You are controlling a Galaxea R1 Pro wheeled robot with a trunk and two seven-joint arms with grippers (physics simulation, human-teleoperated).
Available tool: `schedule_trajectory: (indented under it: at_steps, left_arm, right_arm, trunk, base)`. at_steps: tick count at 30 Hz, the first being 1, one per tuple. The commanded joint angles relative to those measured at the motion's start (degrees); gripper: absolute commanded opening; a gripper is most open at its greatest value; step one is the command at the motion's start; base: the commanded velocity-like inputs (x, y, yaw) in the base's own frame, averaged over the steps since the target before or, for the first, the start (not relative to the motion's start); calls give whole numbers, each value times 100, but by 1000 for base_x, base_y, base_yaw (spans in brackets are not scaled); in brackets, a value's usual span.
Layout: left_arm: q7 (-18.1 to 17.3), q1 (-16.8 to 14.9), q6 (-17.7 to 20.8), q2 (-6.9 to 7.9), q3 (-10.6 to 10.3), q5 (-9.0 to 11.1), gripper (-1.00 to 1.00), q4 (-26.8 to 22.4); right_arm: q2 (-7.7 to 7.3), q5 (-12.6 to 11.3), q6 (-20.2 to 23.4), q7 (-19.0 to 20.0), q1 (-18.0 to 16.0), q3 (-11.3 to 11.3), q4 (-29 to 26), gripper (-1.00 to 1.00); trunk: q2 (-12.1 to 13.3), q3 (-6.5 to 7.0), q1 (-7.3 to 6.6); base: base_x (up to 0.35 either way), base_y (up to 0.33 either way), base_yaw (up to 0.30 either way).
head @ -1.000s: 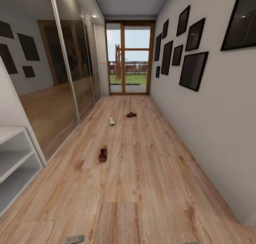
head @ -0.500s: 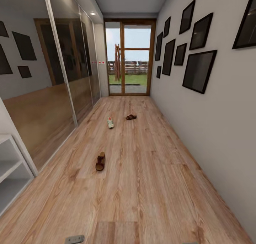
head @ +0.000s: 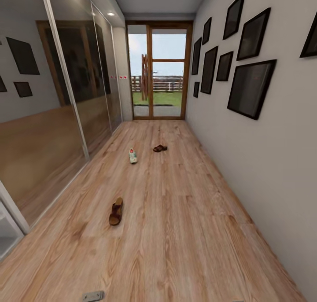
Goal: Pick up the two gym shoes and the two sandals from the corridor floor and place them onto the hallstand (shoe rack) in the corridor, making sure they are on the rack and not on the floor. Arrange them so the two gym shoes are next to each other and the two sandals are next to each other.
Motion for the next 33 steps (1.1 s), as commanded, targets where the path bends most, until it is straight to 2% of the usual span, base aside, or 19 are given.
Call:
schedule_trajectory:
  at_steps: [1,25,33]
  left_arm:
    - [6,-3,-18,0,2,31,100,3]
    - [6,-3,-17,6,2,31,100,3]
    - [6,-3,-17,8,2,31,100,3]
  right_arm:
    - [1,49,-31,-25,-6,-1,25,100]
    - [10,49,-40,-25,45,-1,25,100]
    - [10,49,-40,-25,47,-1,25,100]
  trunk:
    - [-2,-5,2]
    - [-2,-5,2]
    - [-2,-5,2]
  base:
    - [336,-192,0]
    - [318,-240,0]
    - [341,-115,0]
